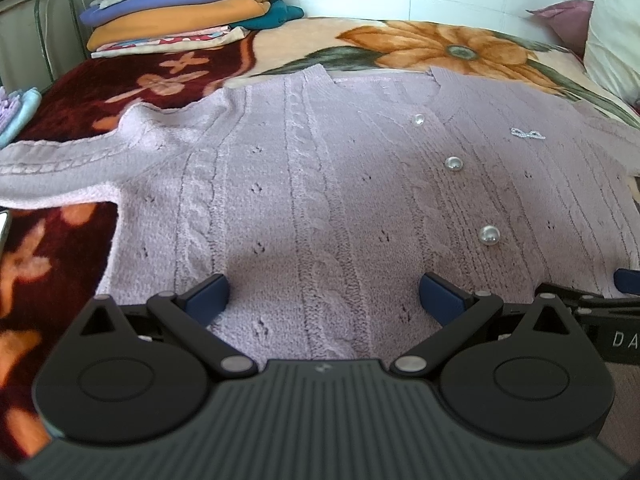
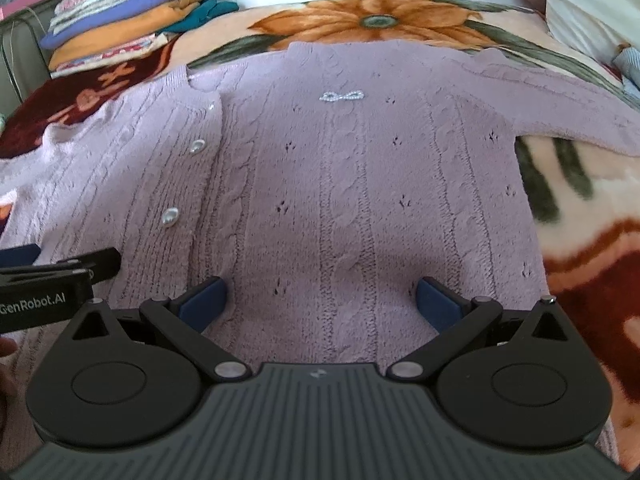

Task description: Fold small clothes

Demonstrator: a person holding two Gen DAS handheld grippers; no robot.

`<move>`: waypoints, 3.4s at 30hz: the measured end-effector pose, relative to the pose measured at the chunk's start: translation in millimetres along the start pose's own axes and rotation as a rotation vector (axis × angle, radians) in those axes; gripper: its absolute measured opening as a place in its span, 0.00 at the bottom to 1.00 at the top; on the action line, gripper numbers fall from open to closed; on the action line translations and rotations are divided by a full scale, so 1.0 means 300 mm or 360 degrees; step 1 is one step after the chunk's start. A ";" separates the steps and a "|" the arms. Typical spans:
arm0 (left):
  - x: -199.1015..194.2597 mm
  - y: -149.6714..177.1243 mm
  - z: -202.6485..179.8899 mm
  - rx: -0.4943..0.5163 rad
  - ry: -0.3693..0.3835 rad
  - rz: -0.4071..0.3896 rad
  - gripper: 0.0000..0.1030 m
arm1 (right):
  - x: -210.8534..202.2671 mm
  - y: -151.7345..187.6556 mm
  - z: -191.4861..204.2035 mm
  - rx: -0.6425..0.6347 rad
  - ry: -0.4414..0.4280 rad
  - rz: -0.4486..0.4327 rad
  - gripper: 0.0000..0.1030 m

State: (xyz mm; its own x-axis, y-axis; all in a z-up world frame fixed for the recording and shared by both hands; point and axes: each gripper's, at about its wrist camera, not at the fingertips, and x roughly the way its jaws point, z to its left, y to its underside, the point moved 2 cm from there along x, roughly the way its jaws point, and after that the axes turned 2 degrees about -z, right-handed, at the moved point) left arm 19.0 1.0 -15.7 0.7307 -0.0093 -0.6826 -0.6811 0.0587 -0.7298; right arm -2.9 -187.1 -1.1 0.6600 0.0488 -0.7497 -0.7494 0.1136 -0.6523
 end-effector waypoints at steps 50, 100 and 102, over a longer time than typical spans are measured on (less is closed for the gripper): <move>0.049 -0.084 -0.074 -0.0046 -0.0118 0.0147 1.00 | 0.149 -0.347 -1.283 0.1016 0.0330 -0.0462 0.88; -0.118 -0.184 0.268 -0.0203 -0.0161 0.0005 1.00 | -0.203 -0.697 -0.061 0.0321 -0.0405 -0.0798 0.13; -0.129 -0.186 0.293 -0.0249 -0.0138 0.0004 1.00 | -0.163 -0.682 0.017 0.0297 -0.0432 -0.0750 0.13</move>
State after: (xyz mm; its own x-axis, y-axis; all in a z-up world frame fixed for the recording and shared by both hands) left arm 32.9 85.7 54.6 0.7256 0.0773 -0.6838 -0.6770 -0.0978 -0.7295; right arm 118.3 -207.8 169.4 0.9290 0.2004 -0.3112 -0.3650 0.3567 -0.8600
